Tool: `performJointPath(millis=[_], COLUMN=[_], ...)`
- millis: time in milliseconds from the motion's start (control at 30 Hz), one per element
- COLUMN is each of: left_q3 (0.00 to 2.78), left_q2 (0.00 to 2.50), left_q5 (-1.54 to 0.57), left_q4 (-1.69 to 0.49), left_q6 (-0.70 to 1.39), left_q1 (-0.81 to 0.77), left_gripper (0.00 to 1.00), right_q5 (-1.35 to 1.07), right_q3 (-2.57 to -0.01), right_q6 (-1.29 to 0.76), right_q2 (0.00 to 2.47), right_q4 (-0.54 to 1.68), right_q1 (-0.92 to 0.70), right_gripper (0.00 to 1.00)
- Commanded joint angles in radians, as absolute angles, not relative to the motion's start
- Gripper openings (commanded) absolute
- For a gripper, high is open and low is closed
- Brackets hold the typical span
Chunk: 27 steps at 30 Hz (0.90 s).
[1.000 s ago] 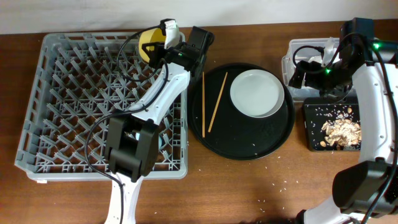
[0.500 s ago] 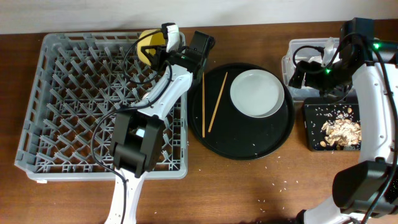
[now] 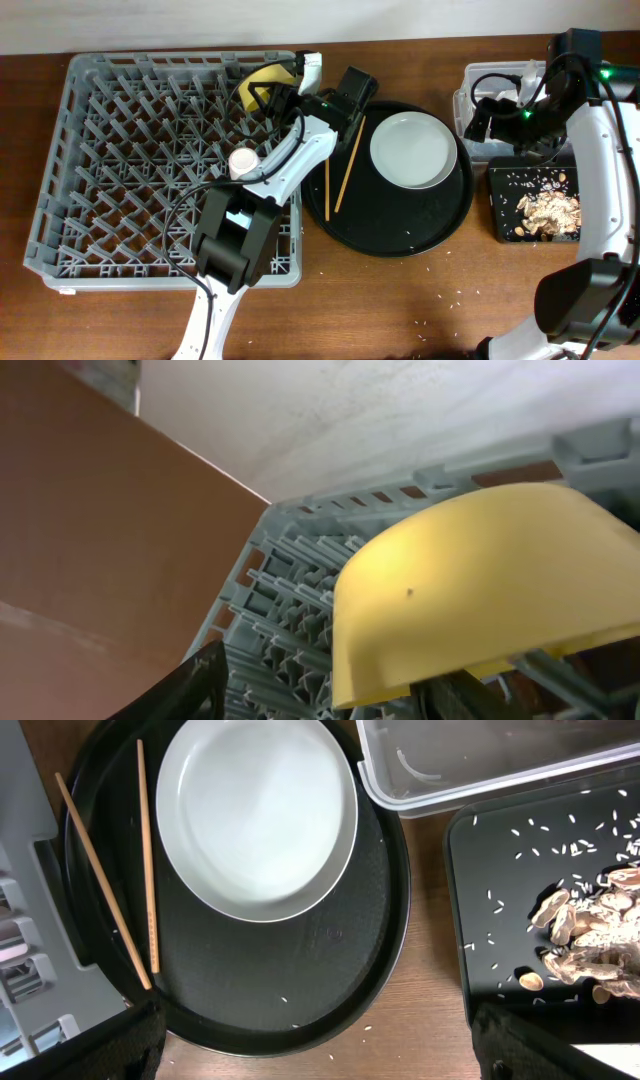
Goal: Sort waste into correct bins and load items into the dishwasher rack
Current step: 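Grasp the white plate edge with the left gripper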
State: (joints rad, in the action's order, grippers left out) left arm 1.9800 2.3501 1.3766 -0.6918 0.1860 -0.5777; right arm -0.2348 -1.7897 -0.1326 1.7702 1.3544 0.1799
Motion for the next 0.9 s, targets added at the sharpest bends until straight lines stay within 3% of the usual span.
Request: performJointPath(millis=[0,333,433,533,867], left_q3=[1.986,1.986,1.986,1.985,1.985], left_q2=[2.354,2.18,2.146,2.154,2.283], left_q5=[1.244,0.766,0.466,-0.066,-0.084], left_q4=[-0.693,-0.757,-0.759,-0.757,-0.787], left_q6=[0.069,0.074,0.075,0.207,0.392], left_q1=[-0.594,-0.63,-0.63,-0.63,-0.676], left_gripper=[0.57,0.61,0.66,0.66,0.63], right_q5=[-0.224,-0.224,-0.224,-0.224,-0.224], right_q3=[-1.806,-1.806,-1.806,-1.806,-1.806], right_q6=[-0.138,-0.138,-0.138,-0.138,-0.138], right_q2=[1.757,1.757,1.757,1.757,1.757], right_q4=[1.354,1.354,1.354,1.354,1.354], right_q1=[0.184,0.184,0.184,0.184,0.184], right_gripper=[0.98,0.98,0.98,0.98,0.98])
